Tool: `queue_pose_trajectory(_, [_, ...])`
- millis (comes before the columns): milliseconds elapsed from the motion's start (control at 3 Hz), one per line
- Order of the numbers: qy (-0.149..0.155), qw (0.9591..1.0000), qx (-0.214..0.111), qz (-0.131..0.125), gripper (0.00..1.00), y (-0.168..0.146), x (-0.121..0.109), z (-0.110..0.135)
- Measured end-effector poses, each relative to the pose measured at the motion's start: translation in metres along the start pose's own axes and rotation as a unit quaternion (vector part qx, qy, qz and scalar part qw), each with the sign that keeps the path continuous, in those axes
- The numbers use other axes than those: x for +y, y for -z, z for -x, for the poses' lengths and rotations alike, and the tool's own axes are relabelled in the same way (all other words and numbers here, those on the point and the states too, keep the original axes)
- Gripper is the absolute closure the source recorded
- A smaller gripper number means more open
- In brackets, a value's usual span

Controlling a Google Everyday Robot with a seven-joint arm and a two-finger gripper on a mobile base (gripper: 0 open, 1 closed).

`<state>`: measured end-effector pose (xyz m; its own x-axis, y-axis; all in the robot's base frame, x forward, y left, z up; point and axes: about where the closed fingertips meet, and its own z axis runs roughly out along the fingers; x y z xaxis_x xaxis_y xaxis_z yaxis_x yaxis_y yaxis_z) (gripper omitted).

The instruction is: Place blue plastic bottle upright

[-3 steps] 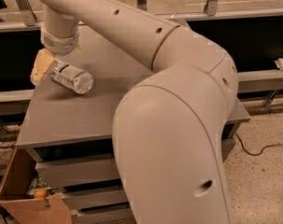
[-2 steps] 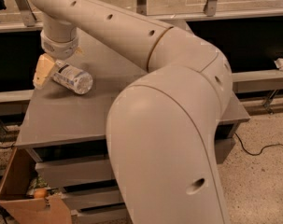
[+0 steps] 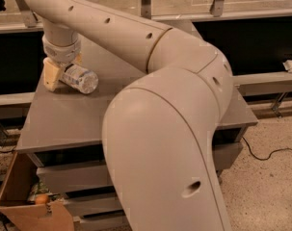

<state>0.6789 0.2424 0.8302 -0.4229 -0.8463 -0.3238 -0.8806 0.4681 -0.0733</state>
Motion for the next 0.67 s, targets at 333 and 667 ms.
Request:
queue_pose_trajectory(333, [-0.001, 1.0000, -0.004, -0.002, 0.64, 0.0040, -0.0027, 0.0009])
queue_pose_trajectory(667, [-0.001, 1.0000, -0.004, -0.002, 0.87, 0.0056, -0.0029, 0.0014])
